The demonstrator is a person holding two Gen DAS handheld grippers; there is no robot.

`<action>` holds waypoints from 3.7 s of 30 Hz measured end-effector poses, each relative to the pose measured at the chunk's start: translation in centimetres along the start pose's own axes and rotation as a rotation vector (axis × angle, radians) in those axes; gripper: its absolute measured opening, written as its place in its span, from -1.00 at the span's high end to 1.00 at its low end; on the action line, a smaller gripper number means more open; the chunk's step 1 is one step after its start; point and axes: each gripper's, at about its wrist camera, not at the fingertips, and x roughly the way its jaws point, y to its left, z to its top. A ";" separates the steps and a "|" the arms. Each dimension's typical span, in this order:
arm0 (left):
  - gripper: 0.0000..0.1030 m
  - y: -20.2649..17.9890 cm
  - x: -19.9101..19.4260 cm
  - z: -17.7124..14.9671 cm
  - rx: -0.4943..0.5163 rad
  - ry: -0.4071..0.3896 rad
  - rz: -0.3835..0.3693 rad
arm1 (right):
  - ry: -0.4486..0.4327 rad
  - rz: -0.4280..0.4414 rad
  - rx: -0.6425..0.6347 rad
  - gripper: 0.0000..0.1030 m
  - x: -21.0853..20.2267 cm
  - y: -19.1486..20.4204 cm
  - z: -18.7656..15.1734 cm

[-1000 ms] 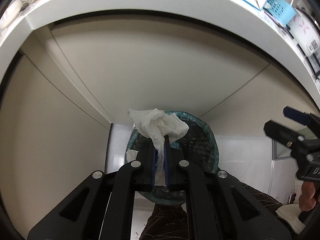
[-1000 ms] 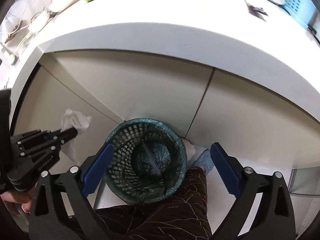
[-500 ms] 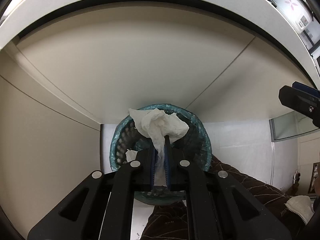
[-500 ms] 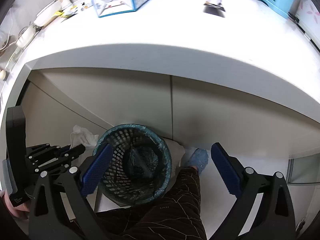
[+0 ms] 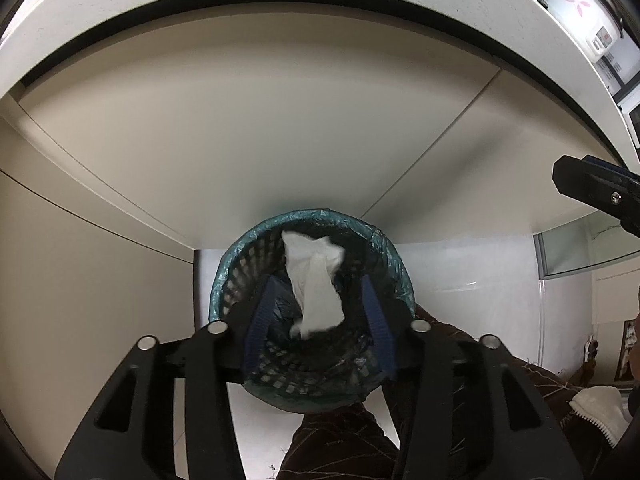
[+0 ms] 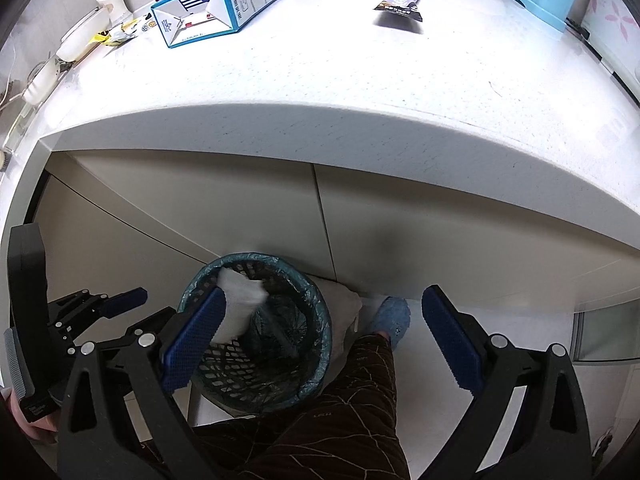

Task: Collect trash
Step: 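Open the left tool over the wastebasket while the right tool releases the tube, then move both tools back over the counter toward the milk carton and purple wrapper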

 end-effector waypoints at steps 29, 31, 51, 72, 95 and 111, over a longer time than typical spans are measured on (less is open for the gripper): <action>-0.88 1.8 -13.4 4.9 -0.130 -0.177 0.085 | -0.084 -0.045 0.033 -0.83 -9.0 -1.5 5.9; -0.88 1.7 -14.0 5.4 -0.131 -0.185 0.087 | -0.090 -0.048 0.040 -0.83 -9.6 -1.7 6.5; -0.88 1.1 -18.5 12.8 -0.135 -0.237 0.093 | -0.106 -0.083 0.094 -0.83 -11.2 -3.6 12.3; -0.88 -3.2 -16.6 19.6 -0.080 -0.182 0.078 | -0.052 -0.103 0.132 -0.83 -8.6 -6.0 17.6; -0.87 -6.9 -9.7 23.6 -0.091 -0.059 0.115 | 0.102 -0.057 0.157 -0.50 -3.6 -8.7 21.1; -0.37 -6.6 -7.1 25.2 -0.094 -0.011 0.132 | 0.249 -0.035 0.198 0.21 0.3 -7.9 22.3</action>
